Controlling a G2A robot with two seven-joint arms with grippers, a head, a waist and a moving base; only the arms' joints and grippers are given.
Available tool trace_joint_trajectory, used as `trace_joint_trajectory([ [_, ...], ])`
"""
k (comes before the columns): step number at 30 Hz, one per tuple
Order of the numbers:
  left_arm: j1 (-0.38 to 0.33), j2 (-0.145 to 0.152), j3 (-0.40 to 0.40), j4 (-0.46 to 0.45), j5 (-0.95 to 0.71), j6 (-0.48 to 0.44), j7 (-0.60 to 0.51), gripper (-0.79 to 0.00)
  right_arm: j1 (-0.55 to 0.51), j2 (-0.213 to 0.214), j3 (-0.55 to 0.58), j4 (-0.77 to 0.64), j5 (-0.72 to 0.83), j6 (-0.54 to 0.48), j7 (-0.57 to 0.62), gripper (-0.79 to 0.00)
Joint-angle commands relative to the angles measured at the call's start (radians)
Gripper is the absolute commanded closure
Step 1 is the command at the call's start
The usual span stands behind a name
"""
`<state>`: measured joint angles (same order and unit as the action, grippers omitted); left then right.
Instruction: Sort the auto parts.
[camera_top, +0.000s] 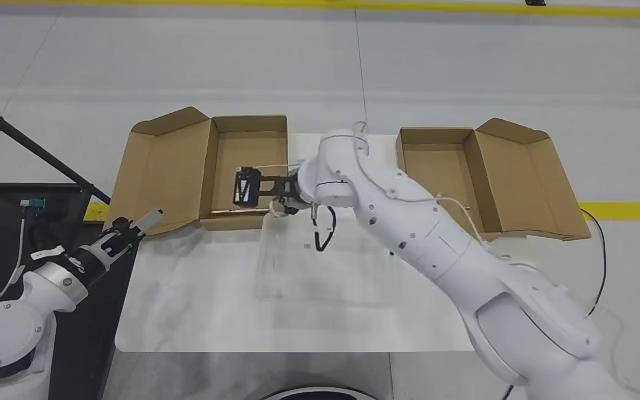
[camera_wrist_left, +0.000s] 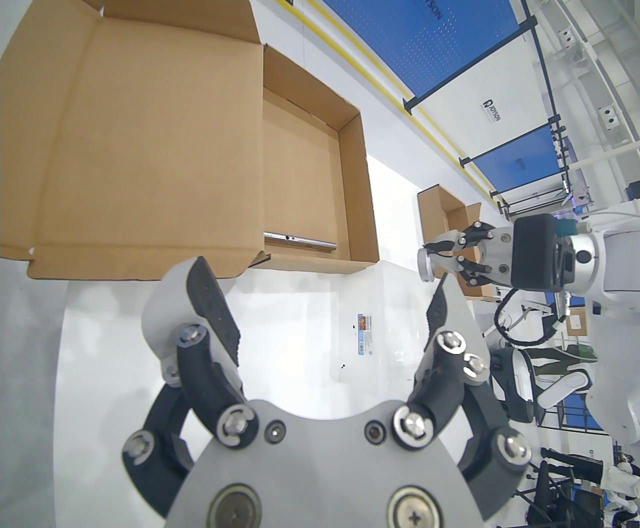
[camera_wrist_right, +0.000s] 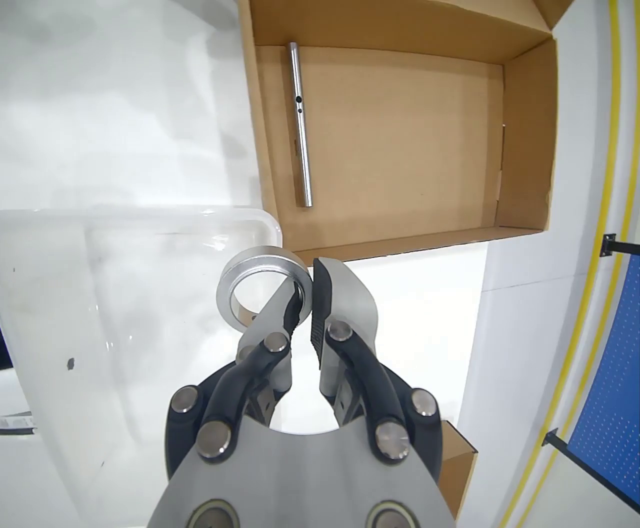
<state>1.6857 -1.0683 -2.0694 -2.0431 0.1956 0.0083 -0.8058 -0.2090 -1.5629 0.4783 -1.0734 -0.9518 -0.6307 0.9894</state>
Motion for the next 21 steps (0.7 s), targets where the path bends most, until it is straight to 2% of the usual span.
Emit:
trace_joint_trajectory([
  [1,0.000,0.000,0.000,0.000,0.000,0.000,0.000,-0.785,0.000,-0.016,-0.018,0.036,-0.029,0.048,-0.038,0.000],
  [5,0.000,0.000,0.000,0.000,0.000,0.000,0.000,-0.785,0.018,-0.067,-0.063,0.161,-0.064,0.114,-0.139,0.000],
  [14,0.000,0.000,0.000,0.000,0.000,0.000,0.000,-0.785,0.055,-0.216,-0.149,0.440,-0.100,0.232,-0.310,0.000],
  [18,0.000,0.000,0.000,0.000,0.000,0.000,0.000,-0.785,0.061,-0.272,-0.167,0.534,-0.111,0.256,-0.369,0.000],
  [21,0.000,0.000,0.000,0.000,0.000,0.000,0.000,-0.785,0.064,-0.309,-0.173,0.596,-0.105,0.234,-0.399,0.000],
])
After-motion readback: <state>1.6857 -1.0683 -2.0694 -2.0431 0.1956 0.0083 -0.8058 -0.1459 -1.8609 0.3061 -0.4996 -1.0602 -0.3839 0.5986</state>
